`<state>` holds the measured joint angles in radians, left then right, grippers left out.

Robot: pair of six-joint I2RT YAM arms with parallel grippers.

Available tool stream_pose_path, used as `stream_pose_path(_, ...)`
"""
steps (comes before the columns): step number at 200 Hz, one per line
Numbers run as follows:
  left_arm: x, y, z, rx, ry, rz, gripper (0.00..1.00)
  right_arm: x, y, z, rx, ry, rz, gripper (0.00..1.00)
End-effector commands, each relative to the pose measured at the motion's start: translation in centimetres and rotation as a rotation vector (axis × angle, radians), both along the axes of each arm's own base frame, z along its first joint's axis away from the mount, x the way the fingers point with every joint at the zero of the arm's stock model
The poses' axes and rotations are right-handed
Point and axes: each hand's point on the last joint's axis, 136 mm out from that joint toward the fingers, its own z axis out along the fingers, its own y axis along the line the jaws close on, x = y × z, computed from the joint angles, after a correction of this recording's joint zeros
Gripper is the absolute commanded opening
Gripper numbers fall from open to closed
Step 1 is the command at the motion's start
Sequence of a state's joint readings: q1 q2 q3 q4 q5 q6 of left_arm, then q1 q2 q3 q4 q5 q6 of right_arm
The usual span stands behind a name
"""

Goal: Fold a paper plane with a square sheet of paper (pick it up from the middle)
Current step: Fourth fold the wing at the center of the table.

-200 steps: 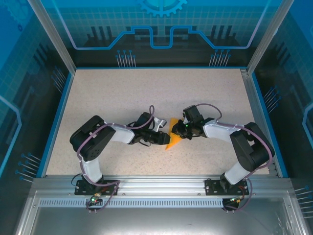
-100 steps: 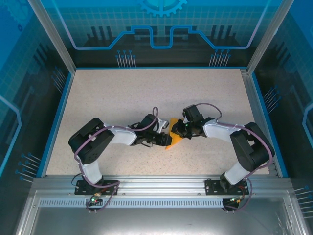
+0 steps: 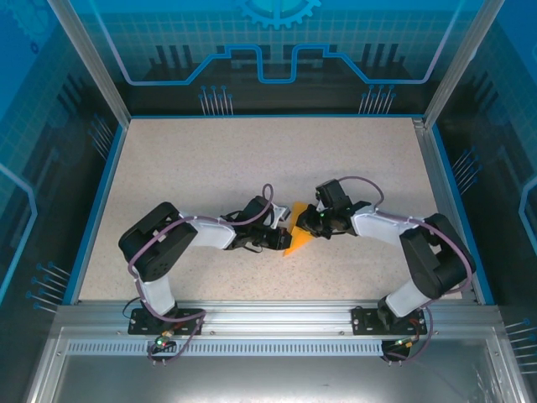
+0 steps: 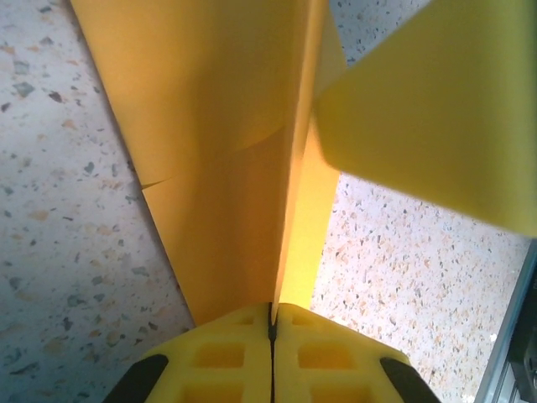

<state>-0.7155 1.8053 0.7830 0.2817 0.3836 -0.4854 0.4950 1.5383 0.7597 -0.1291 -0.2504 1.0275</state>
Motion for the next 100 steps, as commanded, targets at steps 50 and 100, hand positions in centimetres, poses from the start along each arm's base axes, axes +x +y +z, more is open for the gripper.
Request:
stream_pose_path(50, 0.4, -0.7, 0.2, -0.11, 0.1, -0.011, 0.05, -1.1, -2.2, 1.1, -0.018, -0.03, -0.017, 0.21)
stream_pose_path(100, 0.4, -0.4, -1.0, -0.1, 0.174, 0.03, 0.03, -0.4, -0.3, 0.5, 0.031, -0.018, 0.012, 0.2)
